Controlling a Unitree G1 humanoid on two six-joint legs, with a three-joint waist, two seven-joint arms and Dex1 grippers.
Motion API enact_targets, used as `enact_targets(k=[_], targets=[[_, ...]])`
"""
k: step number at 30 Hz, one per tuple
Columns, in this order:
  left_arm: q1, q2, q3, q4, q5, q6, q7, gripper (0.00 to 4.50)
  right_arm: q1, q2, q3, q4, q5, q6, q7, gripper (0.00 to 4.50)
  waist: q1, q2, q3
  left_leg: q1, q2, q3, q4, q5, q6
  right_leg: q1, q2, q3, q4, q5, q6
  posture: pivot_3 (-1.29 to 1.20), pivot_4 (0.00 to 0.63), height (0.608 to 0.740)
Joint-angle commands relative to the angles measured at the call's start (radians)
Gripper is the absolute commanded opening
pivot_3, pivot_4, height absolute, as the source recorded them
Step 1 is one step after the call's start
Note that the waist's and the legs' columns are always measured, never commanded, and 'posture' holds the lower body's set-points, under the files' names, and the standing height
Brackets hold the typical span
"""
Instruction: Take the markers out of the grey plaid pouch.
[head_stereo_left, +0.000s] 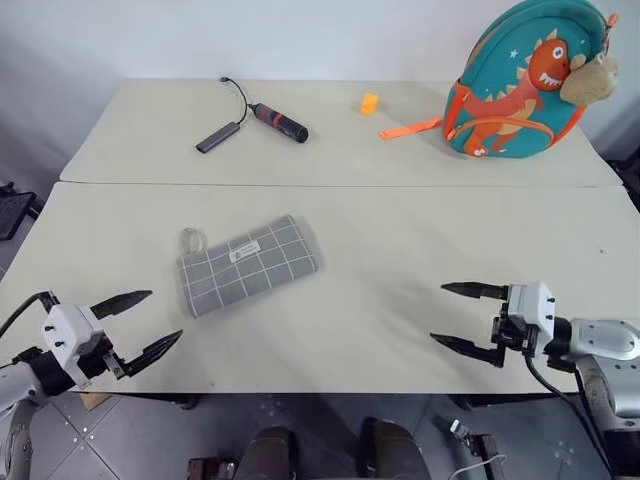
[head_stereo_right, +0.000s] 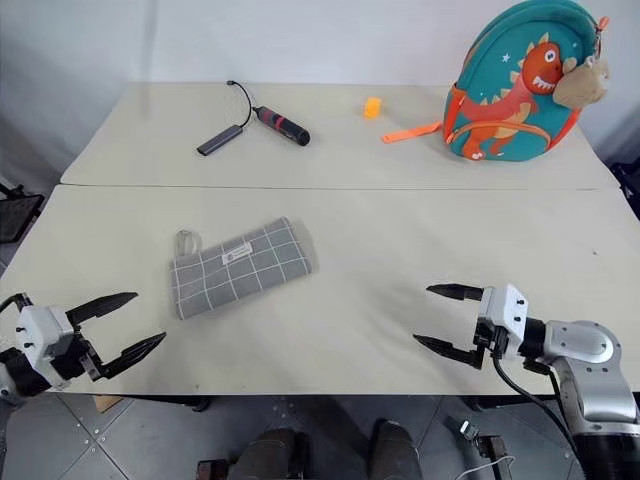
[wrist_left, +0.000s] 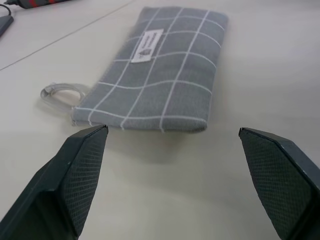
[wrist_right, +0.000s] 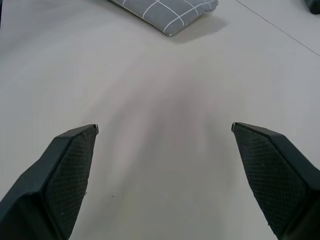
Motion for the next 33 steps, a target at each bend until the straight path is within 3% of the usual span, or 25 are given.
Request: enact_targets(k=[1, 5, 7, 9, 14, 17, 21, 27, 33], targets=[[0.025, 0.009, 0.034, -0.039, -0.028, 0.01, -0.008, 4.44, -0.013, -0.018, 0.001, -0.005, 0.014, 0.0, 0.013, 4.5, 0.0, 0.0, 0.0, 0.0, 0.0, 0.0, 0.0, 0.0, 0.0, 0.0, 0.0, 0.0, 0.0, 0.0, 0.0, 0.0, 0.15, 0.74], [0.049, 0.015, 0.072, -0.075, -0.154, 0.164, -0.007, 4.44, -0.021, -0.035, 0.04, -0.085, 0.063, 0.117, 0.028, 4.5, 0.0, 0.0, 0.0, 0.0, 0.0, 0.0, 0.0, 0.0, 0.0, 0.0, 0.0, 0.0, 0.0, 0.0, 0.0, 0.0, 0.15, 0.74], [0.095, 0.04, 0.126, -0.089, -0.303, 0.358, -0.012, 4.44, -0.061, -0.048, 0.081, -0.187, 0.097, 0.252, -0.007, 4.5, -0.002, 0.0, 0.0, 0.0, 0.001, -0.001, 0.001, 0.0, 0.0, 0.0, 0.0, 0.0, 0.0, 0.0, 0.0, 0.0, 0.15, 0.74], [0.131, 0.07, 0.18, -0.069, -0.45, 0.563, -0.002, 4.5, -0.125, -0.055, 0.13, -0.273, 0.113, 0.385, -0.058, 4.08, -0.012, 0.001, 0.001, 0.0, 0.001, -0.001, 0.001, 0.0, 0.0, 0.0, 0.0, 0.001, 0.001, 0.0, 0.0, 0.0, 0.15, 0.74], [0.097, 0.123, 0.24, 0.049, -0.694, 0.927, 0.075, 4.5, -0.328, 0.015, 0.261, -0.397, 0.123, 0.613, -0.196, 2.44, -0.005, 0.002, 0.001, 0.0, 0.002, -0.002, 0.001, 0.0, -0.001, -0.001, 0.0, 0.001, 0.002, -0.001, -0.002, 0.0, 0.15, 0.74], [0.022, 0.163, 0.209, 0.123, -0.697, 1.043, 0.14, 4.5, -0.438, 0.078, 0.341, -0.374, 0.064, 0.658, -0.262, 1.42, 0.004, 0.001, 0.001, -0.002, 0.0, -0.004, 0.001, 0.0, -0.001, -0.003, 0.0, 0.0, 0.003, -0.001, -0.002, 0.0, 0.15, 0.74], [-0.246, 0.198, 0.114, 0.3, -0.67, 1.182, 0.254, 4.5, -0.649, 0.287, 0.526, -0.187, -0.185, 0.75, -0.538, 0.04, 0.0, -0.002, 0.0, -0.002, -0.004, -0.002, 0.001, 0.001, -0.002, -0.005, 0.0, 0.002, 0.007, -0.001, -0.003, 0.0, 0.15, 0.74], [-0.404, 0.204, 0.034, 0.371, -0.61, 1.299, 0.315, 4.5, -0.737, 0.489, 0.585, 0.015, -0.261, 0.695, -0.624, 0.01, -0.032, -0.008, -0.002, -0.004, -0.006, -0.002, -0.002, 0.001, -0.005, -0.017, 0.0, 0.001, 0.024, -0.002, -0.004, 0.0, 0.15, 0.74], [-0.482, 0.222, -0.041, 0.42, -0.535, 1.405, 0.332, 4.5, -0.758, 0.546, 0.694, 0.215, -0.364, 0.557, -0.56, 0.01, -0.054, -0.008, -0.002, -0.002, -0.005, -0.002, -0.004, 0.001, -0.005, -0.016, 0.001, -0.002, 0.024, -0.002, -0.004, 0.0, 0.15, 0.74]])
